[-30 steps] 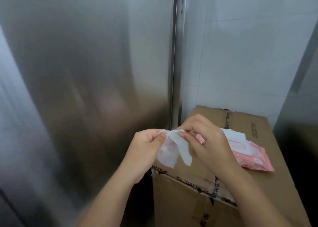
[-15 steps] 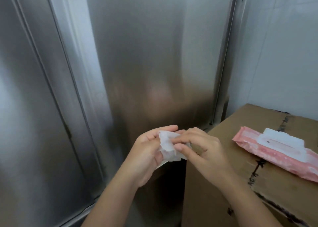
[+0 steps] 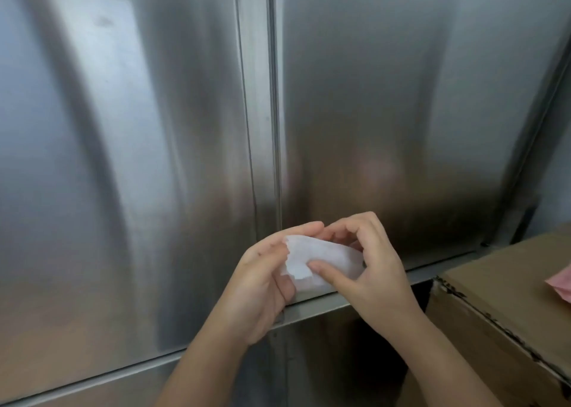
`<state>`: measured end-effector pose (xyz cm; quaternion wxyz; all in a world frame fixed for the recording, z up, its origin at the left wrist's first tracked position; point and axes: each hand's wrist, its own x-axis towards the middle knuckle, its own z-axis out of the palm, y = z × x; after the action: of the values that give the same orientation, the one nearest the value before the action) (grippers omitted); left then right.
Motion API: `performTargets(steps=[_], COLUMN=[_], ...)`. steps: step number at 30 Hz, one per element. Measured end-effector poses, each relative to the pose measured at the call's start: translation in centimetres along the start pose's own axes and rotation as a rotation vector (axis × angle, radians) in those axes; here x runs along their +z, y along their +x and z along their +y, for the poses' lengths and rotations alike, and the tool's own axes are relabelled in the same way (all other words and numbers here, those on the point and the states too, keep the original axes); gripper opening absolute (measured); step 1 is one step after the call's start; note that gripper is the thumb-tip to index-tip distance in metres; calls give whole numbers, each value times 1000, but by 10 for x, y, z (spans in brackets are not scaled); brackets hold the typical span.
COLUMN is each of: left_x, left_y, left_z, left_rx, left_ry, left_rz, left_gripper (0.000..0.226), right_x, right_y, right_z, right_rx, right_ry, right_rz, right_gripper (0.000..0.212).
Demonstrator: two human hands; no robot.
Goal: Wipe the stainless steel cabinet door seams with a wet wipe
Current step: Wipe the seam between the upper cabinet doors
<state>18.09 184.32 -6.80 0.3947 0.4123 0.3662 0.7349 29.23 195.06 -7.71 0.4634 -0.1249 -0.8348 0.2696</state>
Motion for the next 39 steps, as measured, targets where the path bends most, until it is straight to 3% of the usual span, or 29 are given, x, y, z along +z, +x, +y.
performTargets(steps=[7,16,23,31,39], left_x=[-37,-93,-141,-177,-206], left_y=[-58,-176,-289,-414,-498], left_z=[39,105,161,211,239], left_rx=[34,72,143,217,206], left_ry=[96,262,551,675,775], left_rz=[85,371,597,858,1052], left_gripper=[53,25,27,27,19], right_x=[51,137,209,289,347], right_y=[-7,-37,-71,-120,-151], right_z=[-50,-158,-251,-355,-424], right_rx=[-107,-209,-31,60,86], right_ry=[52,288,536,763,832], right_rz=[-93,-246,-484,-754,-948], right_gripper=[28,5,23,13,8])
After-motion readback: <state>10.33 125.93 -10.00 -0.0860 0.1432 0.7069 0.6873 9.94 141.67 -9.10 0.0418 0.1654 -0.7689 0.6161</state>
